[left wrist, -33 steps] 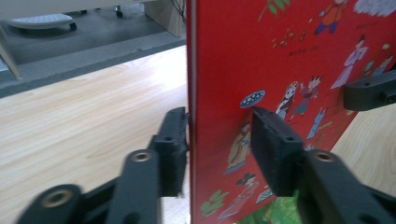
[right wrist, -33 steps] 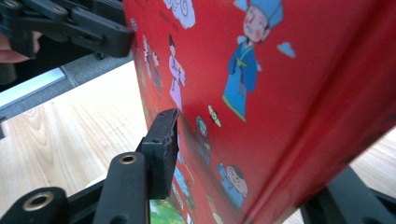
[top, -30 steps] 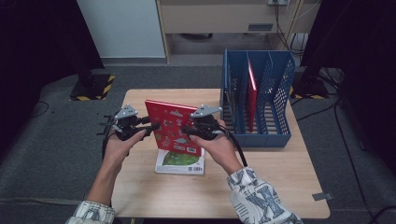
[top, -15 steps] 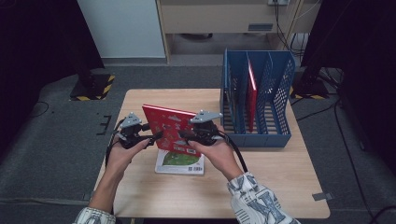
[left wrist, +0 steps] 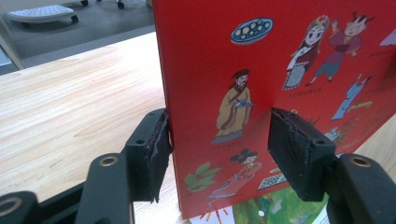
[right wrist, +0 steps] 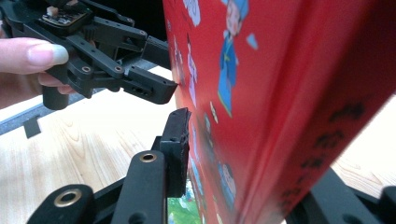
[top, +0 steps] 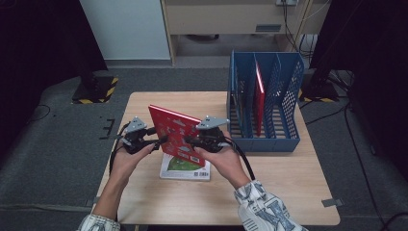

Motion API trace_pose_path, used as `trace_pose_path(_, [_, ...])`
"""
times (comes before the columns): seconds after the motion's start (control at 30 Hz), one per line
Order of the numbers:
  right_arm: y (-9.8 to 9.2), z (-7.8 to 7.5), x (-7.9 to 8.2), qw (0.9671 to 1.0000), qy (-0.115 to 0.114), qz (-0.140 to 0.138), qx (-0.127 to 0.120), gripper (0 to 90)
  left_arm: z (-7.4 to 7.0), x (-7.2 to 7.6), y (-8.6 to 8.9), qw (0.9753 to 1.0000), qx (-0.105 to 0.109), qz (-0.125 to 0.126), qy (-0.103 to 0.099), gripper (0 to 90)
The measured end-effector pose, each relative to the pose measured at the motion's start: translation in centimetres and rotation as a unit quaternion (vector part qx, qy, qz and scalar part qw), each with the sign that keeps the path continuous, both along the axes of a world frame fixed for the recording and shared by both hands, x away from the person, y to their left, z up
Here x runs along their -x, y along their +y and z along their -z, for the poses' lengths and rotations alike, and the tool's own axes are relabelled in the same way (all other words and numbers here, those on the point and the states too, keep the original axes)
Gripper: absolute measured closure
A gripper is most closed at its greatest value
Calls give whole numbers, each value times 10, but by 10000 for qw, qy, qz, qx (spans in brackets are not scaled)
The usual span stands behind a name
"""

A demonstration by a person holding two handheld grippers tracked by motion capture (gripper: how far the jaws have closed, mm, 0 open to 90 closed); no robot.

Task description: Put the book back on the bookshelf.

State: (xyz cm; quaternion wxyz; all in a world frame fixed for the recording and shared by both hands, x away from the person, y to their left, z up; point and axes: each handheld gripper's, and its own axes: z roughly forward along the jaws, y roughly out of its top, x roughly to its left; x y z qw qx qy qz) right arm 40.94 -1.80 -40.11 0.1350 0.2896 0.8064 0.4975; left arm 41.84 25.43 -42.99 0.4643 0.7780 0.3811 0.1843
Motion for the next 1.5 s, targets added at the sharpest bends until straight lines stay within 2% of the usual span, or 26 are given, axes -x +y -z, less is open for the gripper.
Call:
trace_pose_path(0.23, [1,-2,1,10000,3,-52,-83,660,3,0,-1,9999,33,-71,77,348])
trace_pose_path(0.37, [2,-3,3,9999,-21,-99,-81,675,7,-1,-3,9999,-18,-69,104,343])
trace_pose_path(0.5, [3,-3,5,9998,-75,-175,-62,678,11,3,-4,9999,-38,-91,80,331])
trace_pose_path(0.63, [5,-6,7,9994,-145,-265,-176,684,19,9,-4,9998,-52,-114,133,311])
trace_pose_path(0.8, [10,-8,8,9992,-191,-348,-82,682,28,12,-4,9997,-75,-146,197,300])
trace_pose_path(0.87, [12,-8,8,9992,-193,-356,-67,677,30,12,-4,9996,-10,-177,212,297])
trace_pose_path(1.0, [15,-7,7,9990,-186,-405,-78,668,32,13,-4,9996,-23,-172,223,296])
trace_pose_path(1.33, [14,-13,9,9984,-255,-463,-185,573,32,14,-4,9996,-16,-179,235,293])
trace_pose_path(1.5, [12,-18,6,9978,-254,-530,-315,452,32,13,-5,9995,-10,-182,257,283])
